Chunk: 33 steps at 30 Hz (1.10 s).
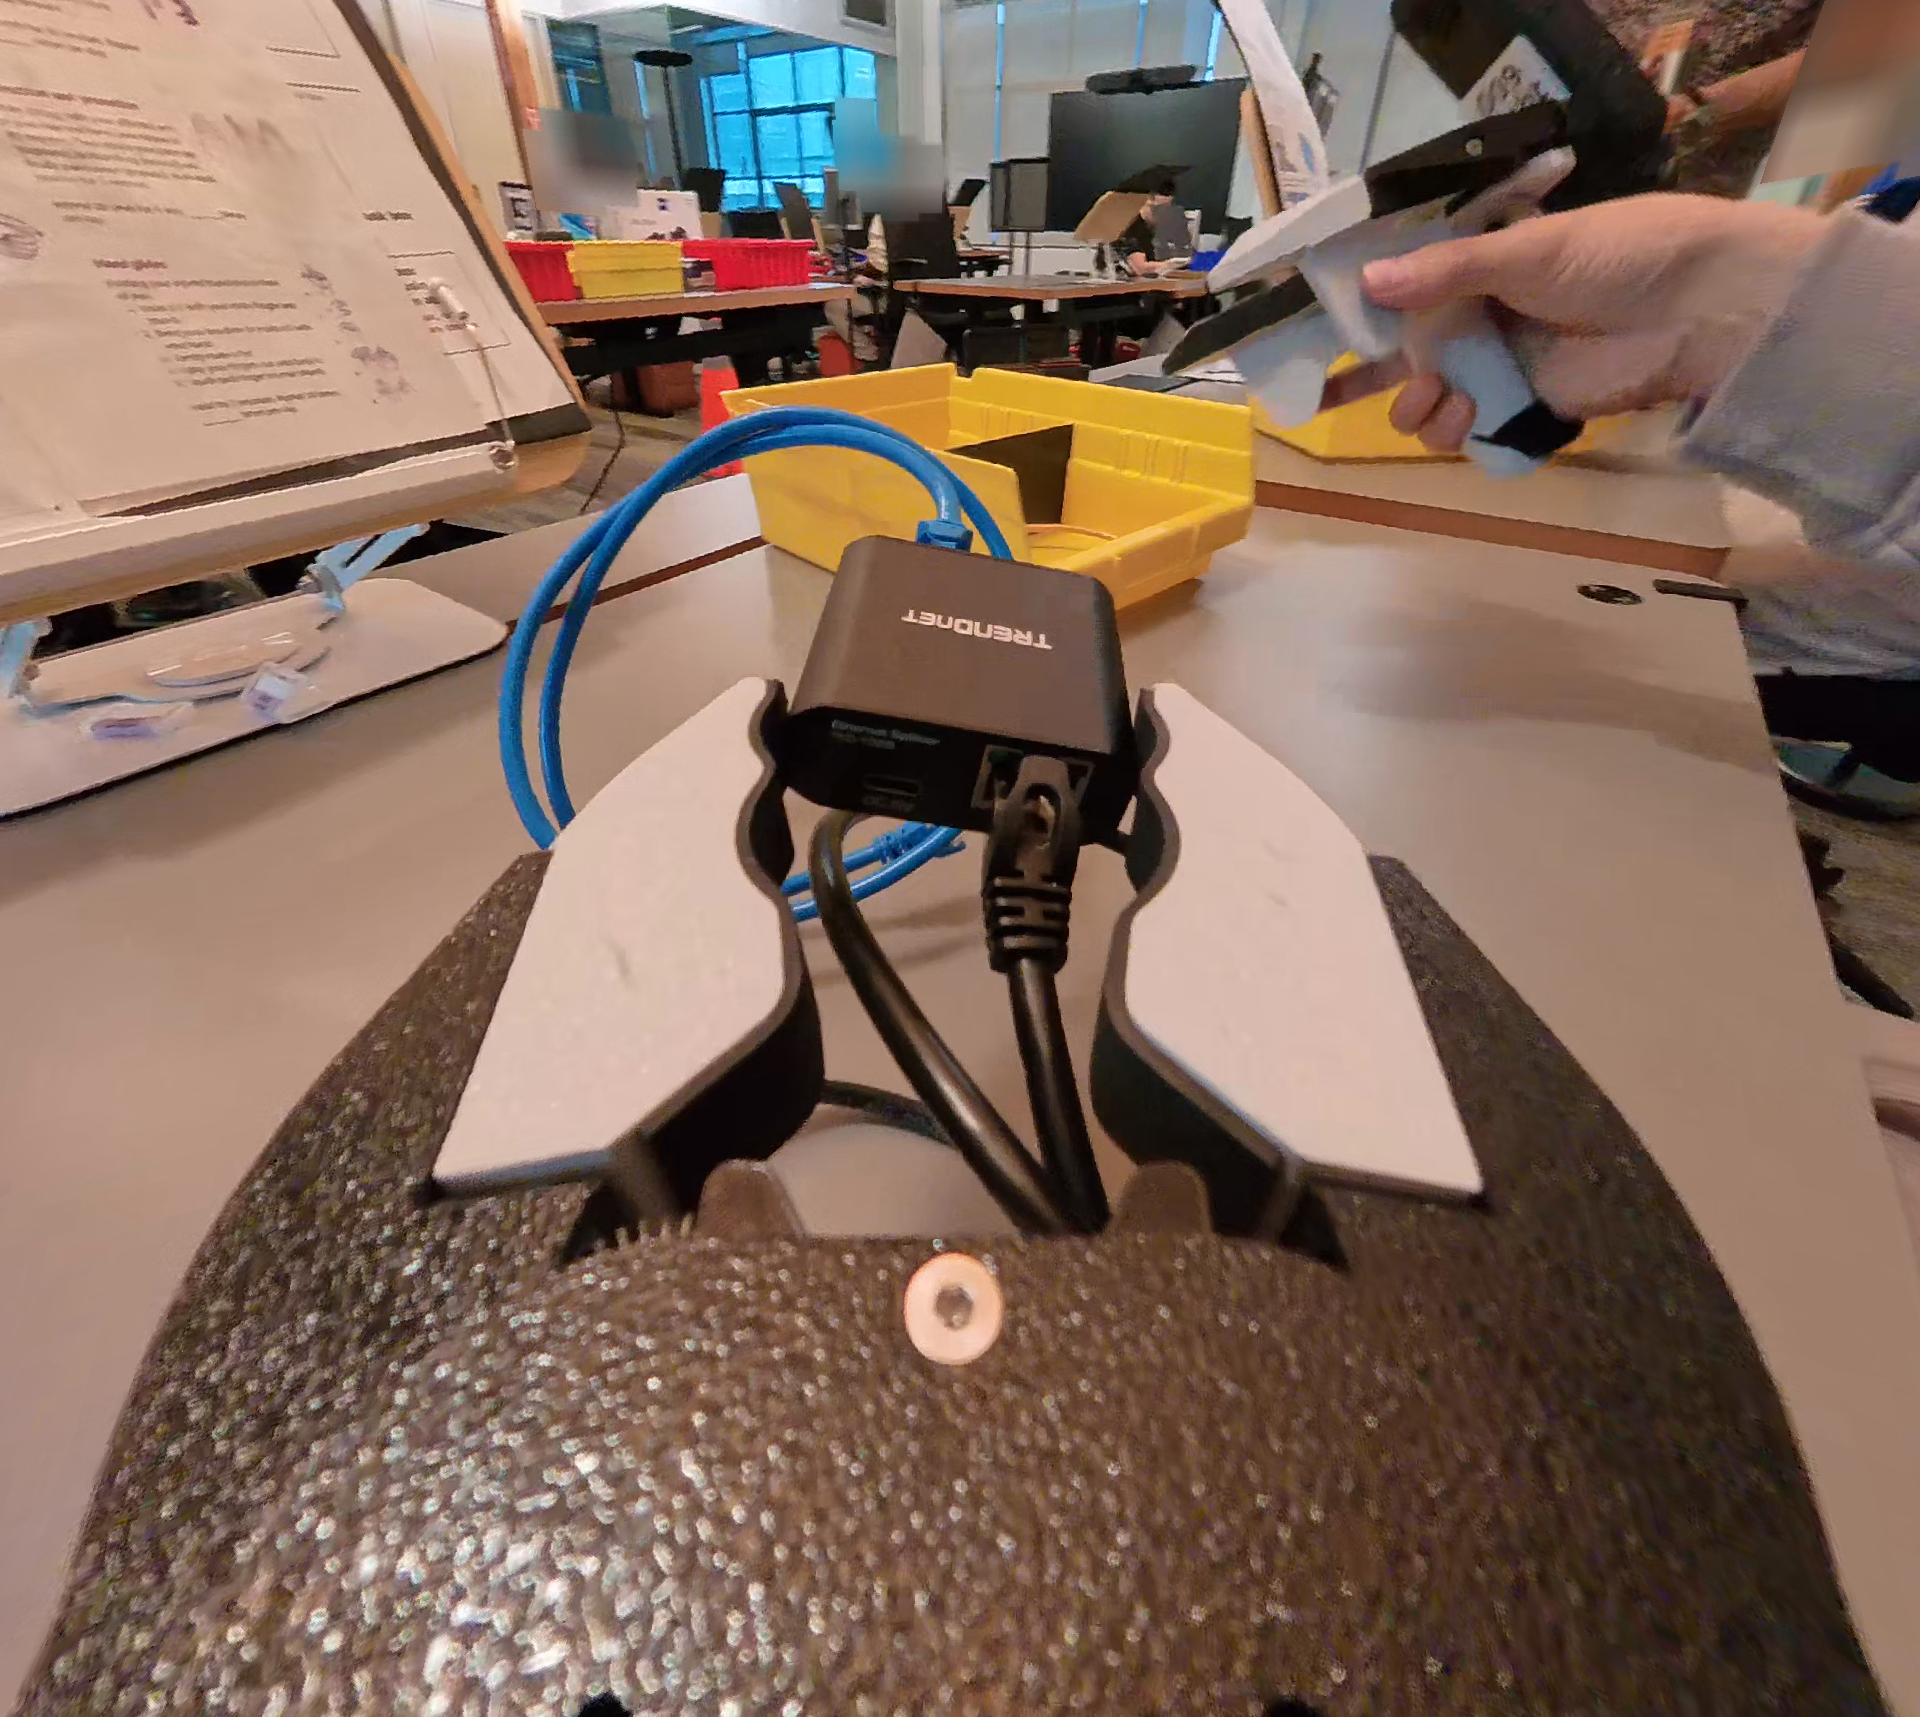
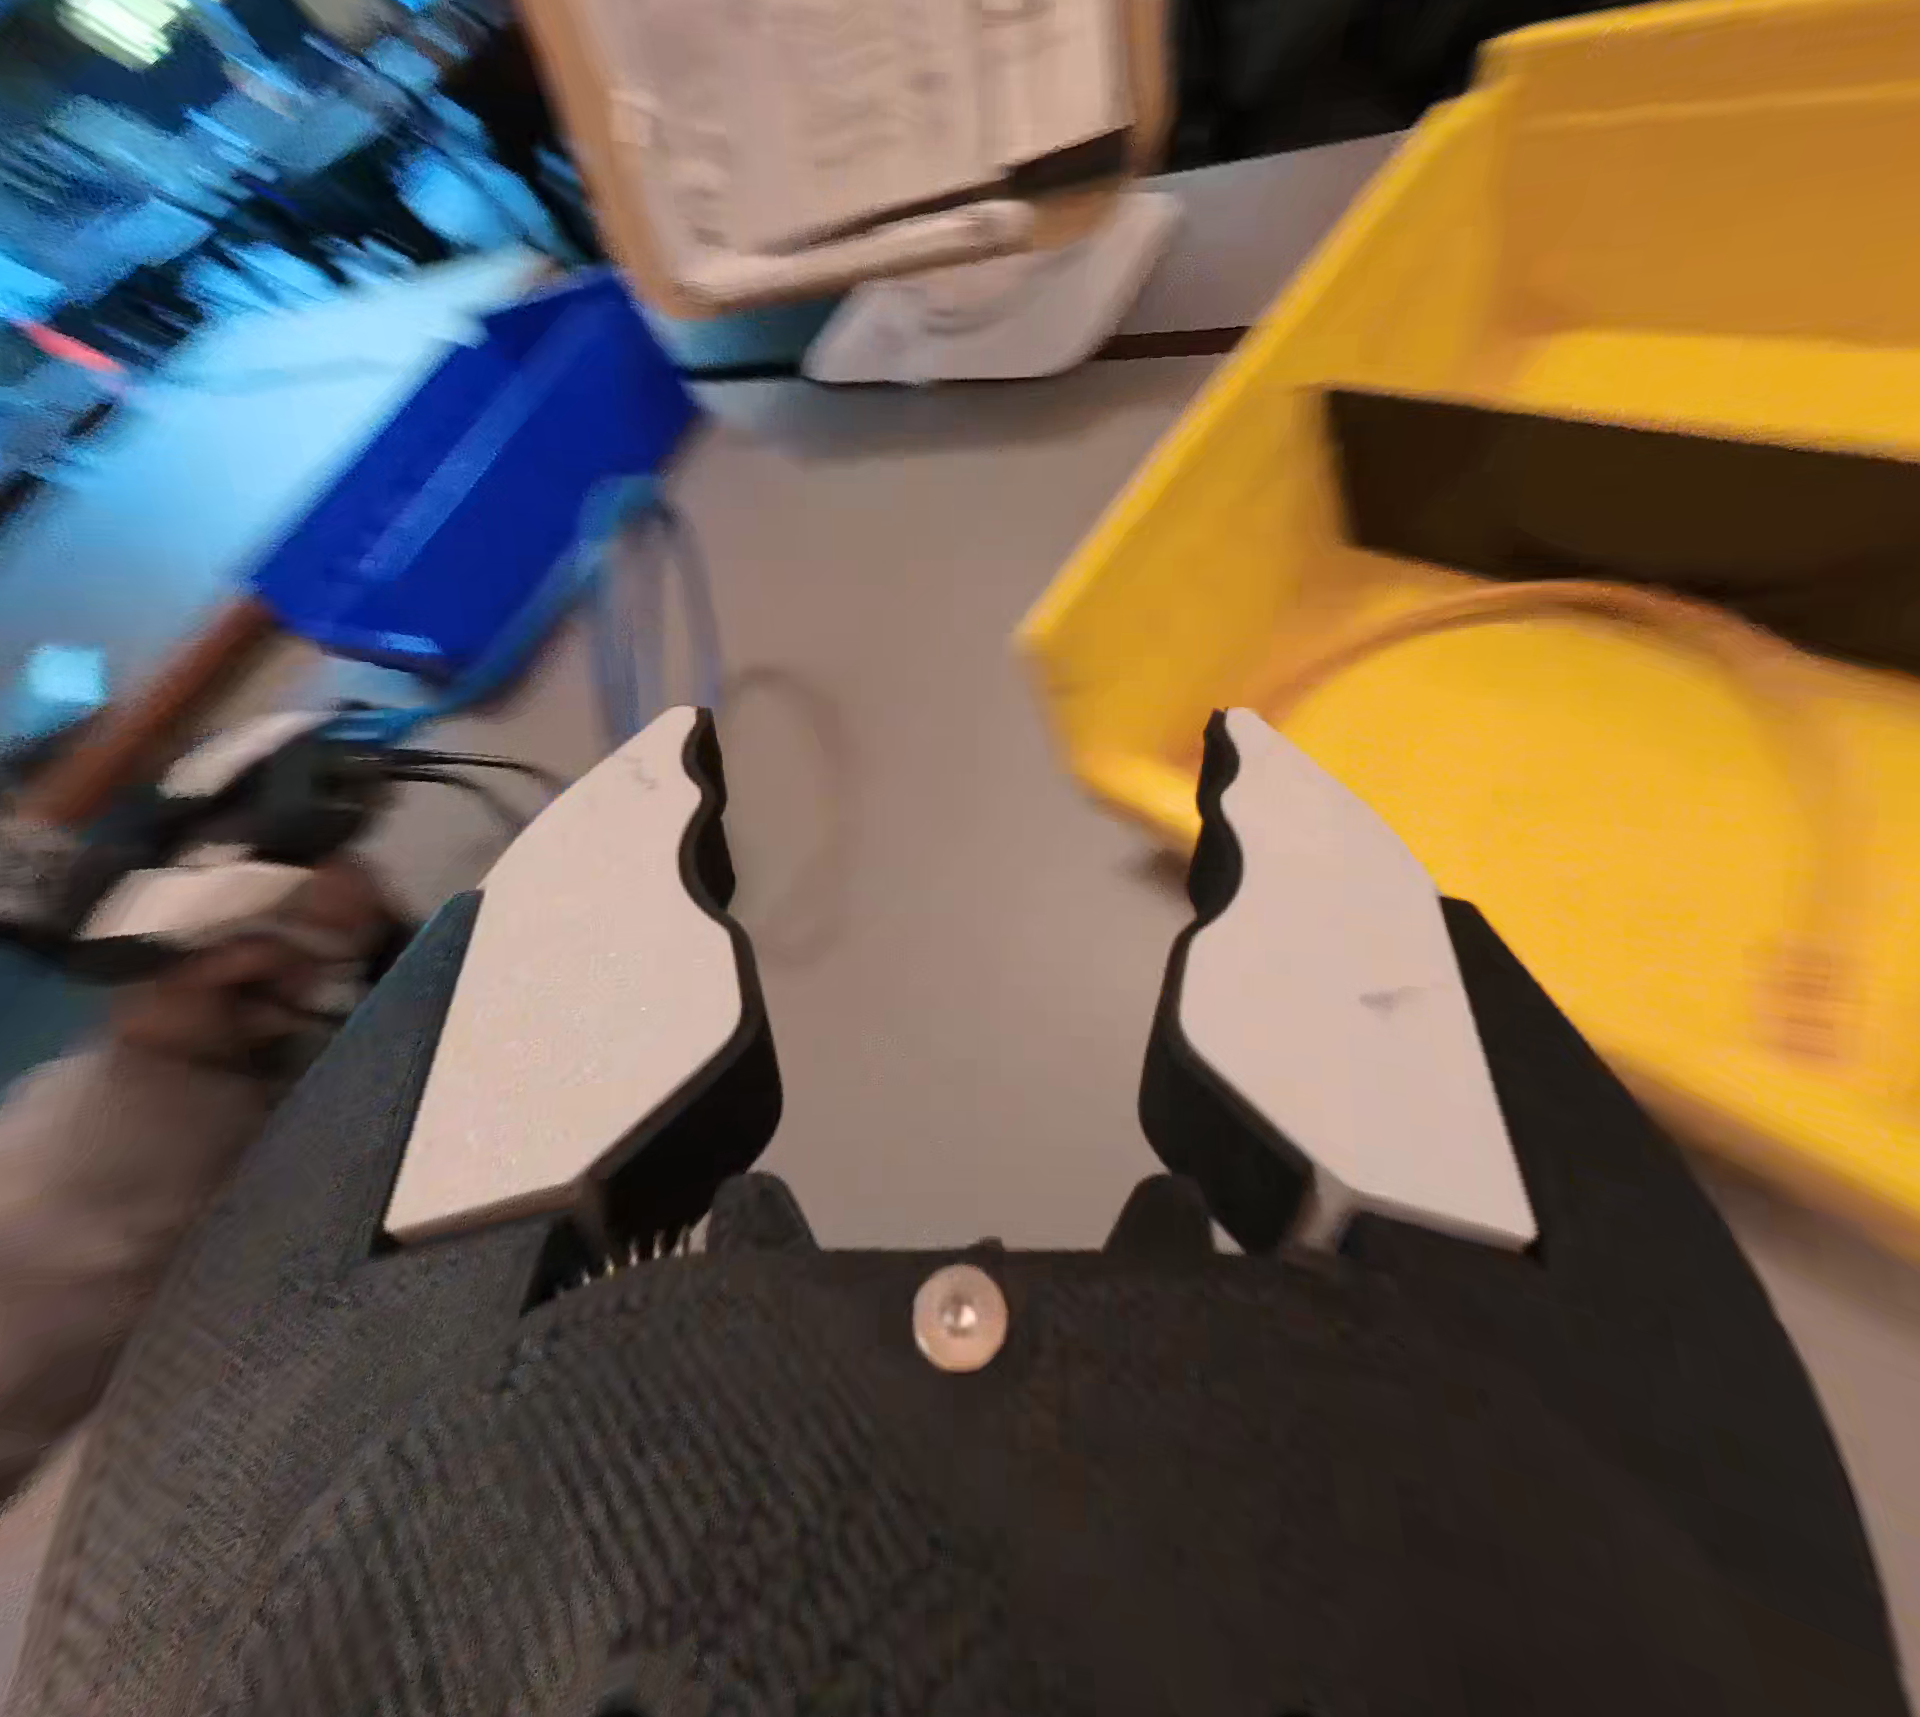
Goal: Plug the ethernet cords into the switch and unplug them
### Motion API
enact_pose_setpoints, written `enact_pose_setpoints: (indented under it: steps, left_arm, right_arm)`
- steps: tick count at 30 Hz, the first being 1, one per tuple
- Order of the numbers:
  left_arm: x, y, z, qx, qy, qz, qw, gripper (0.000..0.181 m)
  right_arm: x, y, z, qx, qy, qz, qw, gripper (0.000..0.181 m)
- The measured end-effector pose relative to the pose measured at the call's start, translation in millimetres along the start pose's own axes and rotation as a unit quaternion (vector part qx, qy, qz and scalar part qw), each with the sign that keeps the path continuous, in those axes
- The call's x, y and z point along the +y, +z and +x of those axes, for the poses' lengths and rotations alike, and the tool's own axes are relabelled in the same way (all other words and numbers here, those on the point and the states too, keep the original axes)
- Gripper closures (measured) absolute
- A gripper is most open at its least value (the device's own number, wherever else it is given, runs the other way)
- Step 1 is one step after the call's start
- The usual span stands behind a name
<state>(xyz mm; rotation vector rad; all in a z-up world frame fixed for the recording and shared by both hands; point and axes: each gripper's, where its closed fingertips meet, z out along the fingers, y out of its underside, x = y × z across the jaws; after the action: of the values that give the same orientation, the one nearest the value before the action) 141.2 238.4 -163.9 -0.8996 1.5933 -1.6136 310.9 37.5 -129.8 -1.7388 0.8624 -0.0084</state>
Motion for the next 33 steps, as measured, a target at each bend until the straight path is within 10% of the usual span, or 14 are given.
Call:
enact_pose_setpoints:
  steps: [1, 9, 33]
  left_arm:
    - [0, 0, 3, 0.007, 0.004, 0.002, 1.000, 0.119]
    - [-1, -1, 26, 0.060, 0.043, -0.012, 0.997, 0.119]
    - [2, 17, 52, 0.064, 0.094, -0.037, 0.993, 0.119]
  right_arm:
    - [11, 5, -29, -0.051, 0.030, 0.018, 0.998, 0.095]
    - [76, 45, -164, -0.311, 0.321, 0.139, 0.884, 0.130]
    - [87, 58, -184, -0.291, 0.347, 0.186, 0.872, 0.164]
